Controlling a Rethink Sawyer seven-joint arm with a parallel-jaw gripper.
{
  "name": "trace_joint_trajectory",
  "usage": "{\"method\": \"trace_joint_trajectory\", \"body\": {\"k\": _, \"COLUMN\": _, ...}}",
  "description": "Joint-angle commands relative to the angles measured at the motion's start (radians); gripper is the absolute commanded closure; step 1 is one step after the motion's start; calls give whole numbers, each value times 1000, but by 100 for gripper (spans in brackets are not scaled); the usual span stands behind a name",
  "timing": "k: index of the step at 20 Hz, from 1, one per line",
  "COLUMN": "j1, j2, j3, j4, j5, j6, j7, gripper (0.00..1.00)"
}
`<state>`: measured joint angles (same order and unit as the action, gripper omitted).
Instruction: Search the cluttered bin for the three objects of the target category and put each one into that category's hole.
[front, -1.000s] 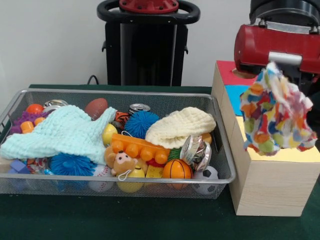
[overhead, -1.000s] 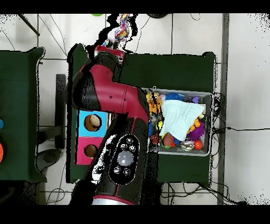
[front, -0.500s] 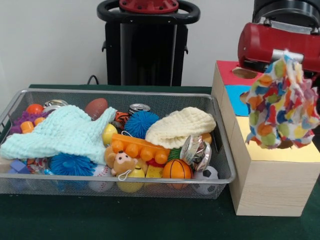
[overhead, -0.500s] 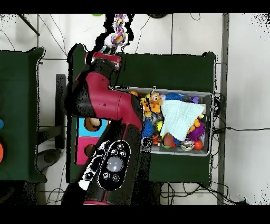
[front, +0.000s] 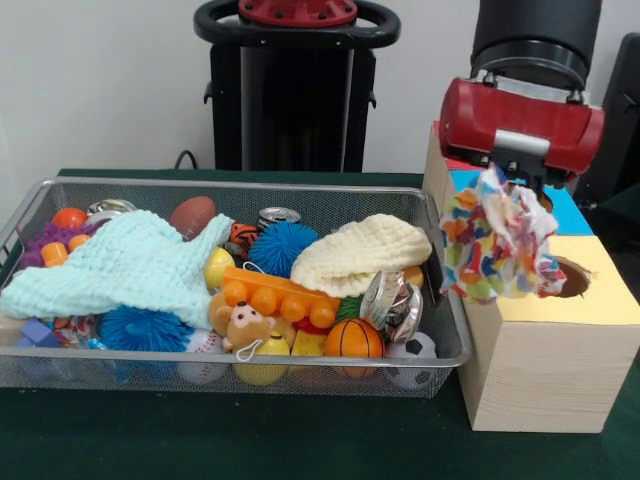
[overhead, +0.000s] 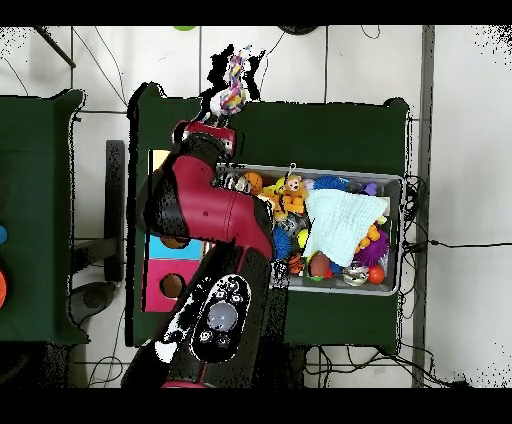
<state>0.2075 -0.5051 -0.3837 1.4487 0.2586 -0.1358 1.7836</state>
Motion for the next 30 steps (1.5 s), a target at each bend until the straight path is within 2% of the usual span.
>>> {"method": "trace_joint_trajectory", "body": {"k": 1, "j1": 8, "j2": 30, "j3": 58, "j4": 154, "j5": 3, "j6": -63, "j7": 240, "gripper": 100}}
{"method": "trace_joint_trajectory", "body": {"k": 9, "j1": 96, "j2": 54, "j3": -10, "j4": 204, "j5": 51, "j6": -147, "j7": 253, "gripper": 100}}
{"method": "trace_joint_trajectory", "body": {"k": 16, "j1": 223, "j2": 90, "j3": -127, "j4": 217, "j5": 185, "j6": -184, "j7": 230, "gripper": 100}}
{"method": "trace_joint_trajectory", "body": {"k": 21, "j1": 247, "j2": 105, "j3": -136, "j4": 223, "j5": 224, "j6": -199, "j7": 223, "gripper": 100}}
{"method": "trace_joint_trajectory", "body": {"k": 30, "j1": 252, "j2": 131, "j3": -112, "j4": 240, "j5": 226, "j6": -261, "j7": 252, "gripper": 100}}
